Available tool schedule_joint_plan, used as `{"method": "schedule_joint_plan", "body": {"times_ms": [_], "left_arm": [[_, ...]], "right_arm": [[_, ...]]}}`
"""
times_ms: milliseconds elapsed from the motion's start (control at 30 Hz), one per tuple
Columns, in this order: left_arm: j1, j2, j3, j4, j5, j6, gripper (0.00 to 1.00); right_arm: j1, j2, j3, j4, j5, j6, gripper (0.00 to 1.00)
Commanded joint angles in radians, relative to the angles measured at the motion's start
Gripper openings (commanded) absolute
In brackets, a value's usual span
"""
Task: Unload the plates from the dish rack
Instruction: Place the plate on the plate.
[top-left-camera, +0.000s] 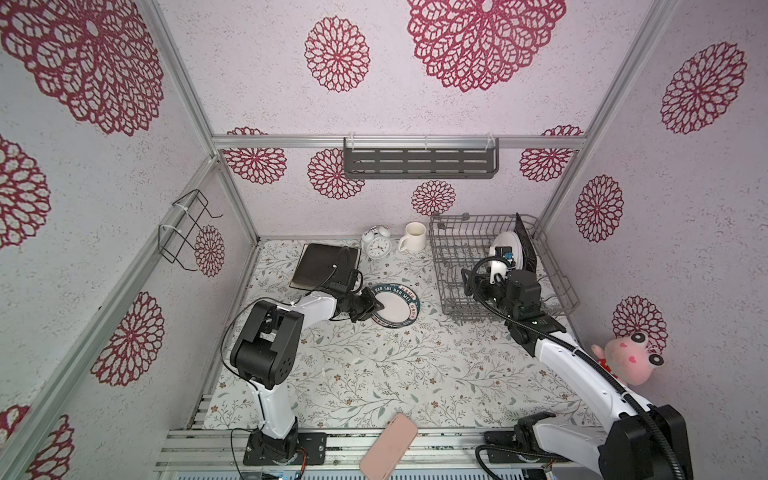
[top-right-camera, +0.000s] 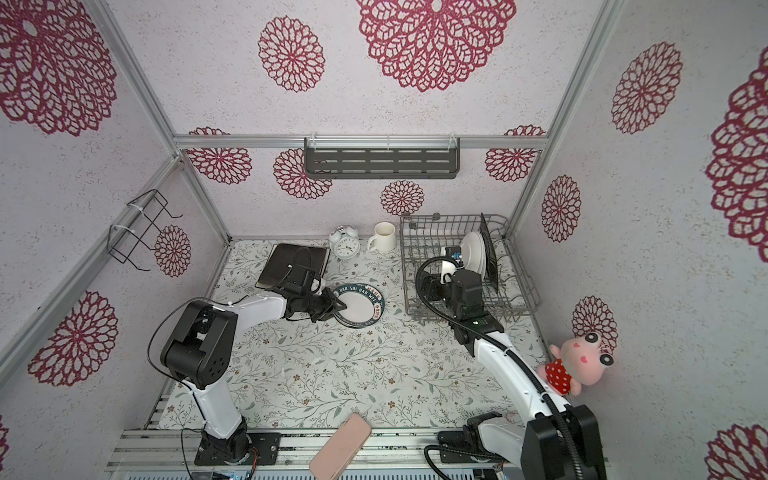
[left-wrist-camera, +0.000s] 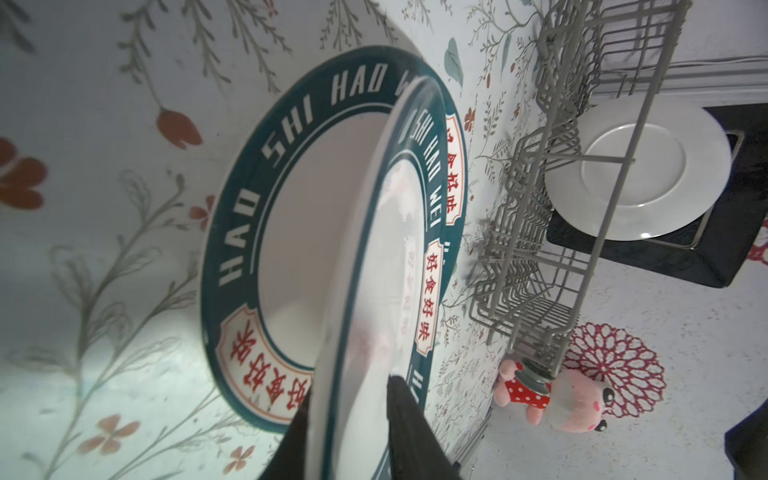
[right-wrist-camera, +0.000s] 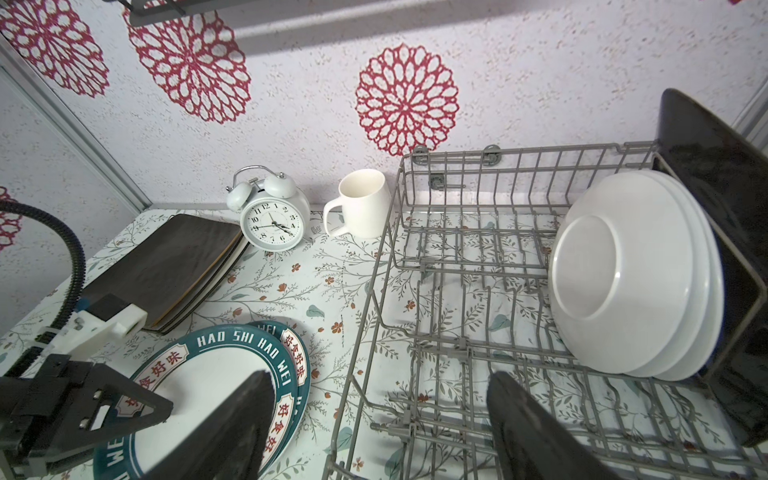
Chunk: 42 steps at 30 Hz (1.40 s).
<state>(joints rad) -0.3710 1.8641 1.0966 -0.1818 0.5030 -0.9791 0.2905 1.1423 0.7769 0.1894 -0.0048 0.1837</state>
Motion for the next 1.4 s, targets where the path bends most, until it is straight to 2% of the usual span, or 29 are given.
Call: {"method": "schedule_joint_plan", "body": {"times_ms": [0, 133, 333, 500, 600, 900, 1367], "left_arm": [[-0.007, 0.011, -0.003, -0.010, -0.016, 0.010, 0.22], [-0.008, 0.012, 0.006, -0.022, -0.018, 0.014, 0.19], [-0.007, 0.016, 0.008, -0.047, -0.027, 0.029, 0.36], [-0.008, 0.028, 0.003, -0.054, -0.032, 0.031, 0.39], [-0.008, 0.023, 0.006, -0.069, -0.040, 0.032, 0.39], [-0.009, 0.010, 0.087, -0.279, -0.158, 0.122, 0.40], [-0.016, 0.037, 0.088, -0.240, -0.150, 0.103, 0.28]], "right_arm": [[-0.010, -0.034, -0.003, 0.036, 0.003, -0.023, 0.84], [-0.011, -0.035, -0.010, 0.039, 0.000, -0.024, 0.84], [-0.011, -0.041, -0.015, 0.044, -0.001, -0.032, 0.84], [-0.011, -0.042, -0.016, 0.040, -0.002, -0.041, 0.83], [-0.012, -0.044, -0.018, 0.039, -0.002, -0.043, 0.83], [-0.012, -0.039, -0.024, 0.046, -0.010, -0.043, 0.82], [-0.013, -0.042, -0.029, 0.037, -0.006, -0.050, 0.79]]}}
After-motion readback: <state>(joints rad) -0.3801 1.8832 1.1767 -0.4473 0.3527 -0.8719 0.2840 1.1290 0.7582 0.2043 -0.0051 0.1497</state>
